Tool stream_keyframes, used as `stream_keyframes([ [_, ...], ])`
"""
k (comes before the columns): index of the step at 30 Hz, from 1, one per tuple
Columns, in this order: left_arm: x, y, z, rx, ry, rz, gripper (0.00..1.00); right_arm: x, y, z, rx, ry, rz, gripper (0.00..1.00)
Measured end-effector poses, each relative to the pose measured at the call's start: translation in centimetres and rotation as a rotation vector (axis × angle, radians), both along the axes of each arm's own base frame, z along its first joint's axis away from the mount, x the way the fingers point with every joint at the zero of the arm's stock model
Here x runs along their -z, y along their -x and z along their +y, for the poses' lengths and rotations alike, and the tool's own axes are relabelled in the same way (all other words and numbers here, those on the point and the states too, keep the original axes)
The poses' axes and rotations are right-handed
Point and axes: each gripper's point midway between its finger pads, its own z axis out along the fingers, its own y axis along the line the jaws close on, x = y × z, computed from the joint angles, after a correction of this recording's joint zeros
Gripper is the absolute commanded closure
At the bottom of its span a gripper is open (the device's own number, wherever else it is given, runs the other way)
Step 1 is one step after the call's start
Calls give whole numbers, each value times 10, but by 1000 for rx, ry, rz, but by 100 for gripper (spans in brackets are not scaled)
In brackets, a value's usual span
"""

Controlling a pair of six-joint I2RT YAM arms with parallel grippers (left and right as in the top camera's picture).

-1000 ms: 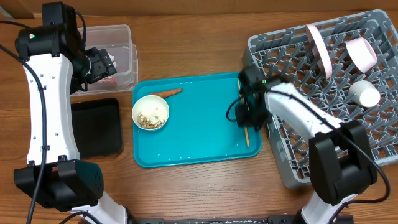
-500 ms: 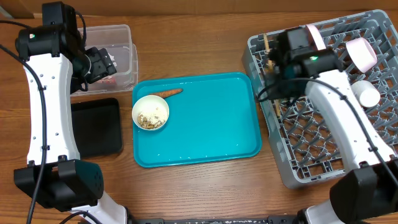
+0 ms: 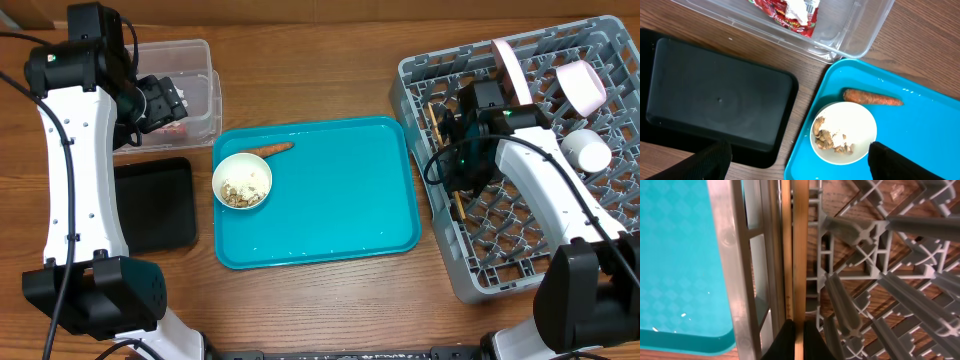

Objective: Sort waste into correct bins and load items into the dishwasher
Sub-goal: 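Lift the second chopstick and place it in the rack slot, then reach the left gripper to the white food bowl and grip its rim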

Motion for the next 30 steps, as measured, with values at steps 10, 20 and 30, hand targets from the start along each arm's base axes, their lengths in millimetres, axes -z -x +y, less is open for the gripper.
stream_keyframes([
  [10, 0, 0, 0, 0, 1, 1, 10, -23, -10, 1, 52, -9, -27, 71],
  [20, 1, -1, -27, 63, 35, 7, 11, -138, -40, 44, 9, -279, -315, 13],
  [30, 15, 1, -126, 285, 49, 55, 12, -131, -18, 32, 75, -244, -222, 7],
])
